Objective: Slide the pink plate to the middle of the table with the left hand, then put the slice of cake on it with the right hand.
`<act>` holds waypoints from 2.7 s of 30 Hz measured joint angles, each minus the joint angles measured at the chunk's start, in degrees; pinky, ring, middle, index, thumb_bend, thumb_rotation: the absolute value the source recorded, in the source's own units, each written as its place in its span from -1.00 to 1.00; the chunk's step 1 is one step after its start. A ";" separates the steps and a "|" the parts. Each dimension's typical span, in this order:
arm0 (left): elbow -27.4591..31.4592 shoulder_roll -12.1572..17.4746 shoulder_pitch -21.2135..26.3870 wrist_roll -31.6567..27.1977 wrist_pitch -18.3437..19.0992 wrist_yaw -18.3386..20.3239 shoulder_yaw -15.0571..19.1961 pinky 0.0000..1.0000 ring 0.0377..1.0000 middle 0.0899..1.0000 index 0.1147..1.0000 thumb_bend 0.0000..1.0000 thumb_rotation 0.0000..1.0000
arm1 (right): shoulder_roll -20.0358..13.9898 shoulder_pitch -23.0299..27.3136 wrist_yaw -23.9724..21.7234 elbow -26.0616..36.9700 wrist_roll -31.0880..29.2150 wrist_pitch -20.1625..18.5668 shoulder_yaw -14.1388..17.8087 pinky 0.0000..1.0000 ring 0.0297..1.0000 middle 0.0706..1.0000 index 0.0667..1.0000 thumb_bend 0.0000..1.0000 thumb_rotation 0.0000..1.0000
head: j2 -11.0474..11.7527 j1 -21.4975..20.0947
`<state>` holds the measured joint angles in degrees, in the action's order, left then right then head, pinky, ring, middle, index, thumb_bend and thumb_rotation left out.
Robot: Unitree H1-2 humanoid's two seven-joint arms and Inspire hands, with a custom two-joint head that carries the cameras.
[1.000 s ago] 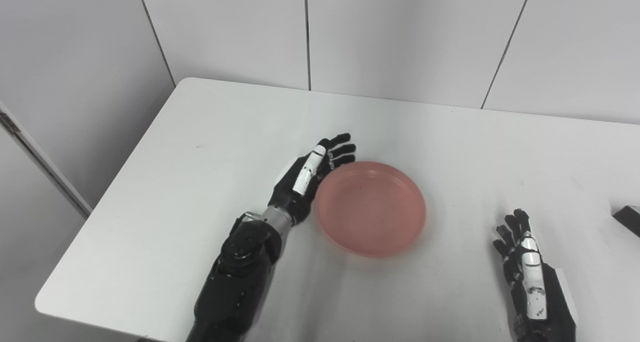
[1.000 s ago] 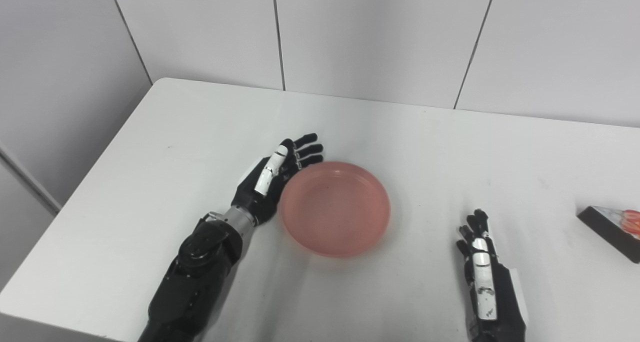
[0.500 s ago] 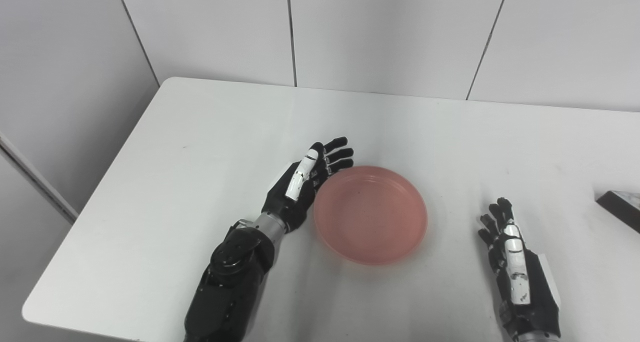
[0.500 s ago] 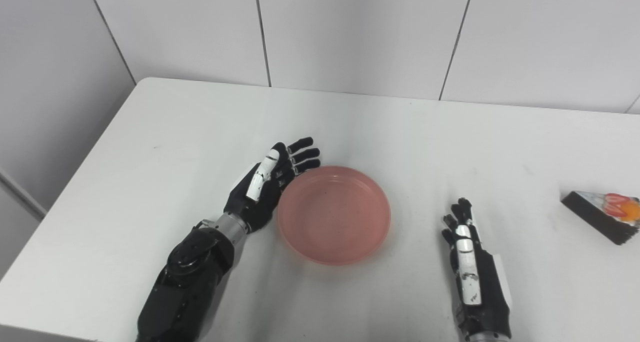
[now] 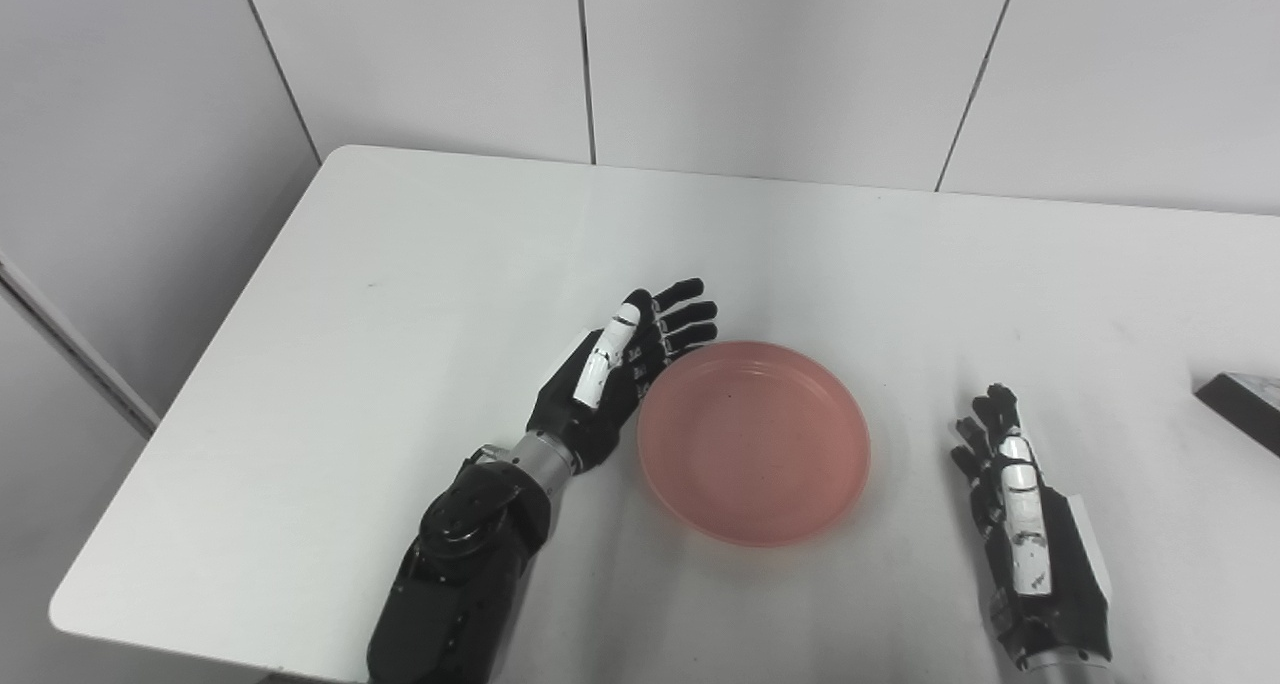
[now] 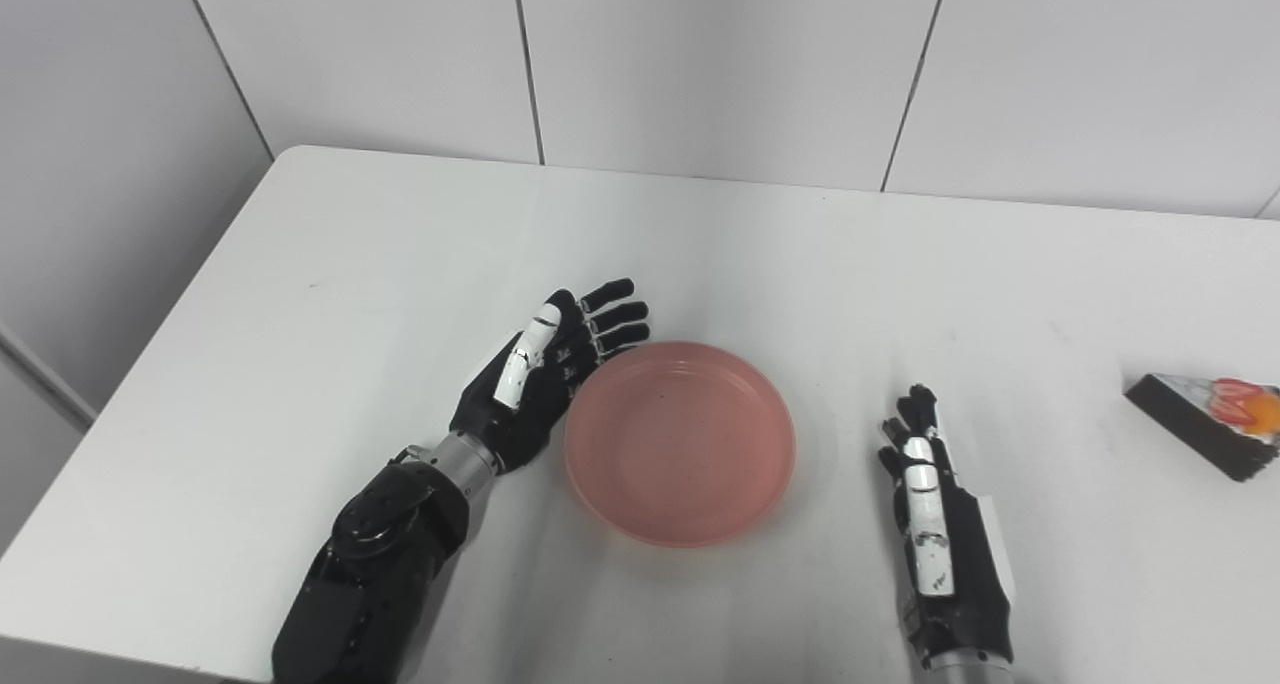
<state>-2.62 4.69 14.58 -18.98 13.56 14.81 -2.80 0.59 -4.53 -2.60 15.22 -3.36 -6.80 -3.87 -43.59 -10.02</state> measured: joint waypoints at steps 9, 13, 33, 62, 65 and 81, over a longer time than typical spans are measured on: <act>-2.01 -0.63 0.67 -0.09 -1.53 0.16 0.46 0.74 0.71 0.68 0.64 -0.16 1.00 | 0.24 0.30 0.12 0.05 -0.09 -0.64 0.40 0.97 0.95 0.99 1.00 0.18 1.00 | 0.00 -1.93; -2.66 -0.75 0.93 -0.10 -1.99 0.27 0.91 0.72 0.70 0.68 0.64 -0.16 1.00 | 0.17 0.41 0.47 0.78 0.72 -1.26 0.58 0.95 0.92 0.97 1.00 0.35 0.98 | 0.00 -3.87; -13.49 2.91 4.96 -4.99 -8.74 9.46 5.82 0.68 0.67 0.67 0.64 -0.13 1.00 | -8.56 10.18 2.92 13.29 30.78 -7.71 2.54 0.49 0.60 0.72 0.83 0.71 0.92 | 2.02 -19.34; -24.63 6.04 10.28 -6.36 -11.34 15.60 9.11 0.61 0.61 0.59 0.56 -0.05 0.98 | -33.34 7.53 -8.47 11.76 43.25 -13.33 18.25 0.48 0.77 0.88 0.90 1.00 0.06 | 5.19 -32.61; -26.02 6.67 10.98 -6.36 -11.99 15.94 9.45 0.65 0.62 0.61 0.57 -0.03 1.00 | -34.58 7.64 -11.07 11.74 43.24 -15.65 18.24 0.50 0.80 0.92 0.94 1.00 0.05 | 6.23 -36.63; -33.83 10.53 14.05 -2.50 -20.04 17.83 8.07 0.70 0.70 0.68 0.66 -0.02 1.00 | -35.72 12.95 -21.41 7.24 44.50 -19.73 16.18 0.55 0.85 0.97 0.97 1.00 -0.04 | 6.15 -40.08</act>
<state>-36.46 15.22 28.63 -21.48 -6.48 32.64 5.26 -35.14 8.42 -24.01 22.46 41.14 -26.53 12.31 -37.44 -50.10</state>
